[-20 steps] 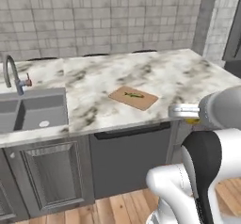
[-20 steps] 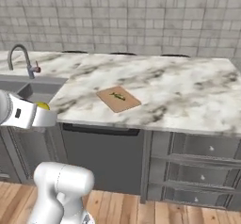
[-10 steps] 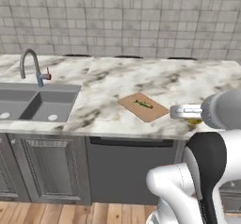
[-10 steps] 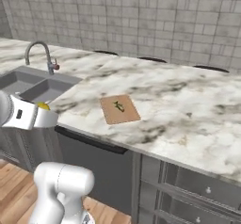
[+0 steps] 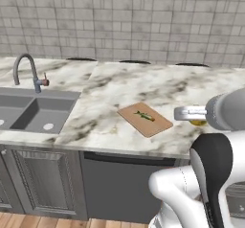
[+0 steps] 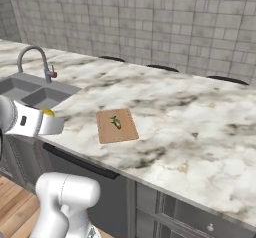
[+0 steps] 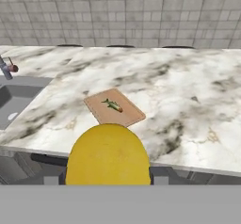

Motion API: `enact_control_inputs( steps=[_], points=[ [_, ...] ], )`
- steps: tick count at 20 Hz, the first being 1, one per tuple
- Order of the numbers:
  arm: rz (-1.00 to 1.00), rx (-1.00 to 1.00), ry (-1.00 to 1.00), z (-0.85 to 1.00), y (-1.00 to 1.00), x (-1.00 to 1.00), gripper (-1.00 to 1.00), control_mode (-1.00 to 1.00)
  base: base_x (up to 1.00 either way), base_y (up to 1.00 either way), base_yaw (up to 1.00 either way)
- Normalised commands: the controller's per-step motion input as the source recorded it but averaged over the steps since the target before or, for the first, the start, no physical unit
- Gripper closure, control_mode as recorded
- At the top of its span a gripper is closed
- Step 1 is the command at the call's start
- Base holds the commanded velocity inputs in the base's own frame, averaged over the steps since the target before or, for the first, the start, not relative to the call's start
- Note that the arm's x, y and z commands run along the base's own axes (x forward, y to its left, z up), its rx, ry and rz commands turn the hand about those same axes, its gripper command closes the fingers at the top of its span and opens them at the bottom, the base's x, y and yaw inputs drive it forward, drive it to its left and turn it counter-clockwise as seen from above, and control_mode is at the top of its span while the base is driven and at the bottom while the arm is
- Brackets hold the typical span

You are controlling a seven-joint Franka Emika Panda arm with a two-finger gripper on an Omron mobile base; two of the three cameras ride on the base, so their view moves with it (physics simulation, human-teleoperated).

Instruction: Retrieve a lemon from the fridge and place it on the cutting board with the fish.

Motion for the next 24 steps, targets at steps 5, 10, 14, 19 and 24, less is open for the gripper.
enact_control_inputs(
  steps=[5,10,14,19,24],
  points=[
    [0.0,0.0,0.0,0.0,0.0,0.0,1.0,1.0,0.01,0.0,0.05],
    [0.0,0.0,0.0,0.0,0.0,0.0,1.0,1.0,0.0,0.0,0.01],
    [0.0,0.0,0.0,0.0,0.0,0.0,1.0,1.0,0.0,0.0,0.0],
    [0.0,0.0,0.02,-0.11,0.0,0.08,1.0,-1.0,0.0,0.0,0.0],
    [0.0,0.1,0.02,-0.25,-0.06,0.45,1.0,-1.0,0.0,0.0,0.0]
  ],
)
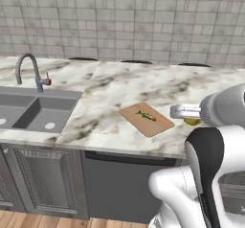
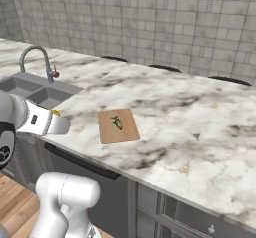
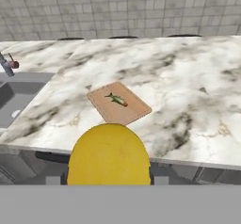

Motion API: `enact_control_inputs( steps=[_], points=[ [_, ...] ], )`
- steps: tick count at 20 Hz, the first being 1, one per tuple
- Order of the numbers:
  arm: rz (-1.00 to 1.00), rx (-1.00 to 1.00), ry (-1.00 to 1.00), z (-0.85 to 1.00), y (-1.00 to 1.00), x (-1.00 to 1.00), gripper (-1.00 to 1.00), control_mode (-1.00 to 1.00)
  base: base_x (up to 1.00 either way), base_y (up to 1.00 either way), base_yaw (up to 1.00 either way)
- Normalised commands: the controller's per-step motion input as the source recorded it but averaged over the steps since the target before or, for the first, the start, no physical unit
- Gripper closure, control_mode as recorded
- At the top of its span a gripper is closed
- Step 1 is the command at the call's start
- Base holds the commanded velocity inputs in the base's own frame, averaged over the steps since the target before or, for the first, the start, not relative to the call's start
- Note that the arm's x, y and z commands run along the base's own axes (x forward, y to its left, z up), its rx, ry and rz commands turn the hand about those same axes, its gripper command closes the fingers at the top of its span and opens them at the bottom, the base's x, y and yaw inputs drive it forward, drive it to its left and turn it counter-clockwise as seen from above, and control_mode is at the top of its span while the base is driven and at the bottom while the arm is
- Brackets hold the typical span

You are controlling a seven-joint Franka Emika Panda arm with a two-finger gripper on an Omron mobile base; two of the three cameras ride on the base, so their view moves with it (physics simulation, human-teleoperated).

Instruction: Retrieve a lemon from the fridge and place it on the cutting board with the fish.

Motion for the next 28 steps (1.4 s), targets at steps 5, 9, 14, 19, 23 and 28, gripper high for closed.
enact_control_inputs(
  steps=[5,9,14,19,23,28],
  points=[
    [0.0,0.29,0.17,-0.07,-0.42,0.88,1.0,-1.0,0.0,0.0,0.0],
    [-0.01,0.07,0.24,-0.12,-0.14,0.79,1.0,-1.0,0.0,0.0,0.0],
    [-0.07,-0.02,0.32,-0.07,0.0,0.67,1.0,-1.0,0.0,0.0,0.0],
    [-0.04,-0.01,0.11,-0.39,0.0,0.47,1.0,-1.0,0.0,0.0,0.0],
    [0.0,0.0,0.0,-0.42,0.0,0.18,1.0,-1.0,0.0,0.0,0.0],
    [0.0,-0.02,-0.01,-0.78,0.0,0.12,1.0,-1.0,0.0,0.0,0.0]
  ],
)
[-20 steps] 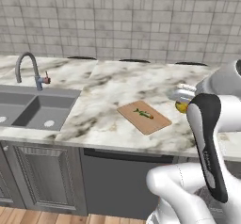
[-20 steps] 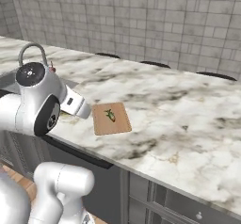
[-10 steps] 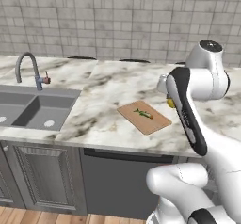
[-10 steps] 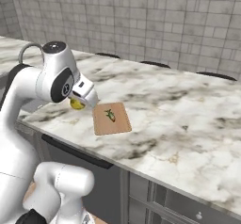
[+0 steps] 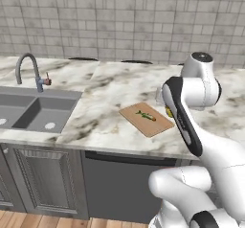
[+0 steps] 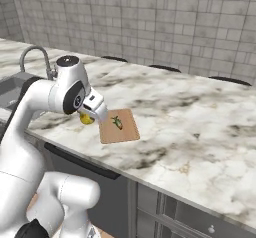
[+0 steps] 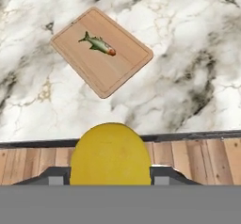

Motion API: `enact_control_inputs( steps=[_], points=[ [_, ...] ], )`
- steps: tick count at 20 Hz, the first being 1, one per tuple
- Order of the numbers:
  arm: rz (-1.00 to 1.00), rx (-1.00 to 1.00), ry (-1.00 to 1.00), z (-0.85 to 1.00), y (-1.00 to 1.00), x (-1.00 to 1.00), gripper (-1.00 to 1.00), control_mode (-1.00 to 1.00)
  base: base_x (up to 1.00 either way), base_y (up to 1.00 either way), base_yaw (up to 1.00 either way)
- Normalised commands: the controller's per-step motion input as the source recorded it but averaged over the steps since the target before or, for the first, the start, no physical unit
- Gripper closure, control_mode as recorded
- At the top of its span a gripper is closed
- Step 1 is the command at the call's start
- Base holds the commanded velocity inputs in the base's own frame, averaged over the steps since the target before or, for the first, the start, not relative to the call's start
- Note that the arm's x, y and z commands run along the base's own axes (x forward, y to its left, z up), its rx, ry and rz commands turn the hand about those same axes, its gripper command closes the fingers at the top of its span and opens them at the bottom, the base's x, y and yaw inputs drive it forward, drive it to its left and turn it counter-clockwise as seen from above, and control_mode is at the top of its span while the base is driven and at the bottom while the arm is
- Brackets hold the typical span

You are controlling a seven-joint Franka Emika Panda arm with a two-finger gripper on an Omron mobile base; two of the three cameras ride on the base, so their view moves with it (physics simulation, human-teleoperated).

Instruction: Retrieve a lemon from the fridge and place it on the cutting board with the fish.

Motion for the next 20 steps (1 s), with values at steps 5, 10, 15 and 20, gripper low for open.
enact_control_inputs(
  steps=[5,10,15,20],
  points=[
    [0.0,-0.04,0.02,-0.51,0.0,0.21,1.0,-1.0,0.0,0.0,0.0],
    [0.01,0.0,0.01,-0.27,0.0,0.39,1.0,-1.0,0.0,0.0,0.0],
    [0.01,0.0,0.1,-0.38,0.0,0.65,1.0,-1.0,0.0,0.0,0.0],
    [0.01,0.0,0.11,-0.39,0.0,0.7,1.0,-1.0,0.0,0.0,0.0]
  ],
)
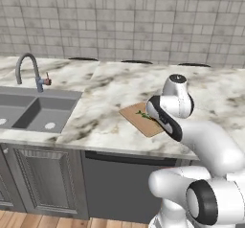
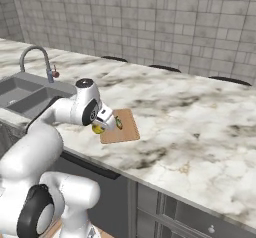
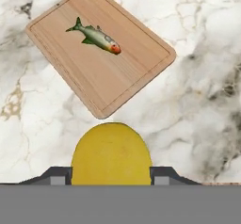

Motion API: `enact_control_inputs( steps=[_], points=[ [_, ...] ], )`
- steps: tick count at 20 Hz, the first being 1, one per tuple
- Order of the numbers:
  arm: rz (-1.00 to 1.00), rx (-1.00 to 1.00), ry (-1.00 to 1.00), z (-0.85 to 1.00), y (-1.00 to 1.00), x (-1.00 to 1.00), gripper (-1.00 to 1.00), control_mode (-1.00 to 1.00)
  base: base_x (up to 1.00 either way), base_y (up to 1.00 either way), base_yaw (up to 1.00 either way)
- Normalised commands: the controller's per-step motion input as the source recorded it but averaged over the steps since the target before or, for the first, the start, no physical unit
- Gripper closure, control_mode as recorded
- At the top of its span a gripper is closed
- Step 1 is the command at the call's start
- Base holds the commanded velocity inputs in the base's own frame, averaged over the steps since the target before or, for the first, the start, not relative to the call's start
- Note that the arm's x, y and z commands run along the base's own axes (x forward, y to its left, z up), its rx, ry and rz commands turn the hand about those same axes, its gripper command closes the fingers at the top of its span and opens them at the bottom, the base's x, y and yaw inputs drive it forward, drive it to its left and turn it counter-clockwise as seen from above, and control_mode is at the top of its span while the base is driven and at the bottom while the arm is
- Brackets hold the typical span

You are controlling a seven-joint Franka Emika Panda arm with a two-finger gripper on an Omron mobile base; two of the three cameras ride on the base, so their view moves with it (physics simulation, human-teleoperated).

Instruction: Retrieve a lemon from the fridge and place it on the cutting board with the fish.

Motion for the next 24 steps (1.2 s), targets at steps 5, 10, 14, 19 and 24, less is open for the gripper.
enact_control_inputs(
  steps=[5,10,14,19,24],
  points=[
    [0.02,0.0,0.02,-0.23,0.0,0.68,1.0,-1.0,0.0,0.0,0.0],
    [0.05,0.0,0.0,-0.1,0.0,0.42,1.0,-1.0,0.0,0.0,0.0],
    [0.07,0.0,0.0,-0.33,0.0,0.25,1.0,-1.0,0.0,0.0,0.0],
    [0.08,0.0,-0.05,-0.43,0.0,0.29,1.0,-1.0,0.0,0.0,0.0],
    [0.08,-0.04,-0.08,-0.42,0.0,0.25,1.0,-1.0,0.0,0.0,0.0]
  ],
)
